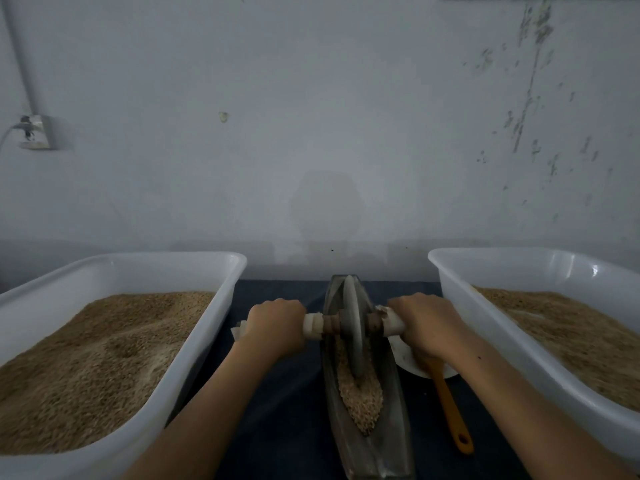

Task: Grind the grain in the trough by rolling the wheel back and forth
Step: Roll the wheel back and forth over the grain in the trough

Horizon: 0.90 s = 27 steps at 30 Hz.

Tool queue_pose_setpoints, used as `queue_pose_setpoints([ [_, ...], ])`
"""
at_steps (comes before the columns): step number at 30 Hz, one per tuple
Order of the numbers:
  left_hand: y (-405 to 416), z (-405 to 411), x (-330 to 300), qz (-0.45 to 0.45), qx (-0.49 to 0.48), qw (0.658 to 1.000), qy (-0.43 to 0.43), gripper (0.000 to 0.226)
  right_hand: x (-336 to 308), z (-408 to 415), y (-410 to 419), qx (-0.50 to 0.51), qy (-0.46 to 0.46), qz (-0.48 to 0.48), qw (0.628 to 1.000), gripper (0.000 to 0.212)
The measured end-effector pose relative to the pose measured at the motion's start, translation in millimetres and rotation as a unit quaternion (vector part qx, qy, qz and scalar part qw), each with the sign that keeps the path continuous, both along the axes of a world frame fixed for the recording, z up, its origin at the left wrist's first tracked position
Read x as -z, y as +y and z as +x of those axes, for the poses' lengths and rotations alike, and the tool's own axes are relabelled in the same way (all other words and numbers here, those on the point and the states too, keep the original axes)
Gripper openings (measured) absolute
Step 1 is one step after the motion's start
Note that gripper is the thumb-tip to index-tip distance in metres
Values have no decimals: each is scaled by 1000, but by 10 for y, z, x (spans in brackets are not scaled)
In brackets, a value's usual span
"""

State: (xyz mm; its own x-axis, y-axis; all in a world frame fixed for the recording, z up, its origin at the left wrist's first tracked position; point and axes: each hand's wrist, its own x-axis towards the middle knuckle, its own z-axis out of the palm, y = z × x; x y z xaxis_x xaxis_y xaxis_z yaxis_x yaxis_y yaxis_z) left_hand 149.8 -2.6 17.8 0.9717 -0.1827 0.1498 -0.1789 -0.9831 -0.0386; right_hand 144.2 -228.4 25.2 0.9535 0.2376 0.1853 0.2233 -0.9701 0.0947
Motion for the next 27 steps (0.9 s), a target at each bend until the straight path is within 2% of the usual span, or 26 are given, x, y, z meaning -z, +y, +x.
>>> queue_pose_setpoints([
  [3,17,8,44,-12,6,999,-41,11,34,-4,50,-3,-65,-7,998,14],
  [5,30,20,49,-14,11,999,-27,13,30,-9,57,-3,-69,-15,998,12],
  [8,39,31,19,-2,9,1000,24,21,-10,-6,38,8,-13,-21,1000,15],
  [12,37,29,-40,10,18,996,86,29,-107,-16,0,14,107,-32,994,31],
  [16,34,21,-59,17,23,995,94,27,-128,-13,-8,22,140,-37,989,34],
  [18,36,22,-41,14,23,997,71,24,-105,-7,-1,20,115,-30,993,29],
  [21,51,44,19,-5,23,1000,19,19,-28,0,23,16,23,-10,1000,15],
  [24,65,64,87,-27,29,998,-42,11,53,9,53,13,-76,-5,997,14],
  [27,72,68,117,-36,29,997,-58,15,75,22,62,6,-102,-10,995,16],
])
